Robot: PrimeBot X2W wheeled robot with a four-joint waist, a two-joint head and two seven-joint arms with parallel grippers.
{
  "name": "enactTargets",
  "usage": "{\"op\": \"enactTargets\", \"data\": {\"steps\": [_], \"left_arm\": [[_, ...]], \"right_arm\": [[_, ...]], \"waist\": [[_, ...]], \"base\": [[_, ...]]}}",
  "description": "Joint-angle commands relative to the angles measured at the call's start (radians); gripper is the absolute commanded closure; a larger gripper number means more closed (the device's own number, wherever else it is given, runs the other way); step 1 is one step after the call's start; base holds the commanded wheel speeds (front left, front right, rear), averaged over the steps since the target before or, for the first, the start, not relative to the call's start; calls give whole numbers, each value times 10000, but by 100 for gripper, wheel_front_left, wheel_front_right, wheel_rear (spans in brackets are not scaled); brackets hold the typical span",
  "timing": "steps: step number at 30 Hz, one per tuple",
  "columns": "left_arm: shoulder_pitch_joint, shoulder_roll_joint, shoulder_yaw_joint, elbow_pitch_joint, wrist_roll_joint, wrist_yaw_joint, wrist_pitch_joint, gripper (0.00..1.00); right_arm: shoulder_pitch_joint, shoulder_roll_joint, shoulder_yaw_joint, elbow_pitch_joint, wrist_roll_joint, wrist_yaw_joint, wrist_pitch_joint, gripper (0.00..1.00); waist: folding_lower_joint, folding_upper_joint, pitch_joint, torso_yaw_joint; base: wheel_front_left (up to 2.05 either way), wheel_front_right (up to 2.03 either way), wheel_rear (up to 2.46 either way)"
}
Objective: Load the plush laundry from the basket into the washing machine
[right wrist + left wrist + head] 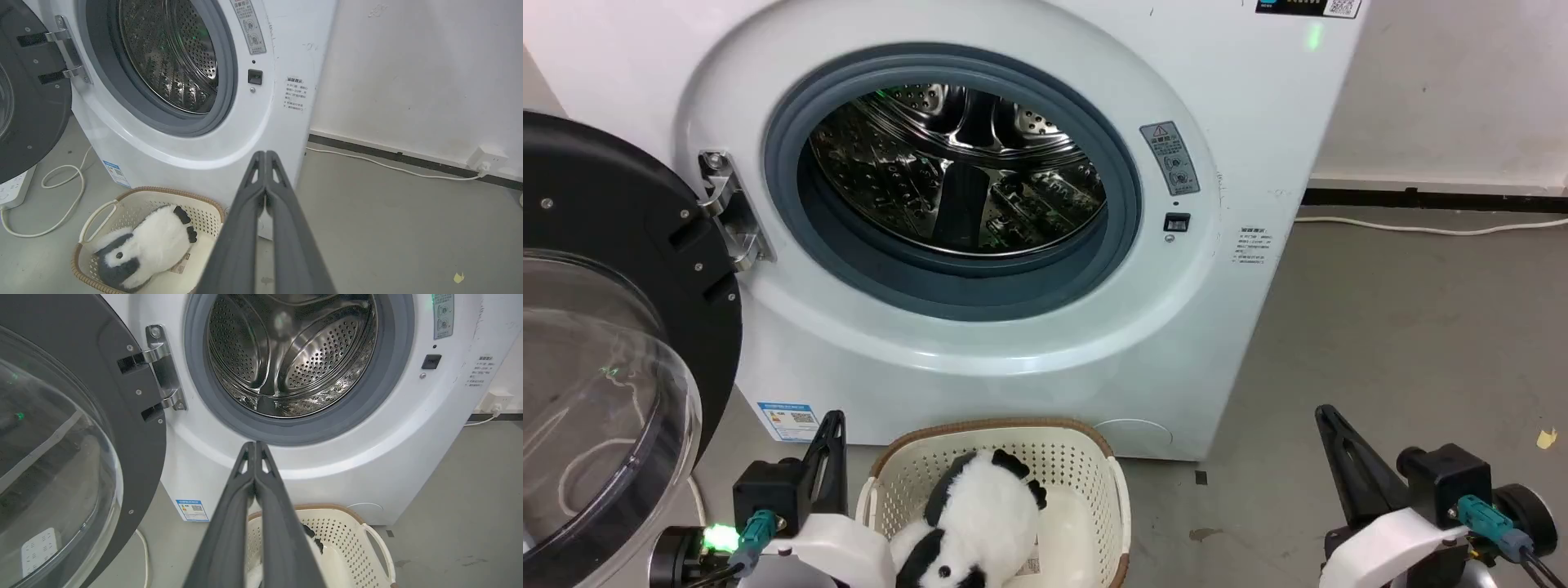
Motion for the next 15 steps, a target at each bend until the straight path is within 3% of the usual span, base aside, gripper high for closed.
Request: {"op": "enactTargets", "data": {"steps": [1,15], "left_arm": [[-152,14,1,-41,18,28,3,100],[-152,14,1,-41,18,28,3,100]], "right_arm": [[-116,20,-9,24,-74,-7,7,100],[-116,20,-9,24,-74,-7,7,100]], "waist": [[0,0,0,0],[0,0,0,0]], "base": [[0,0,0],[0,0,0]]}}
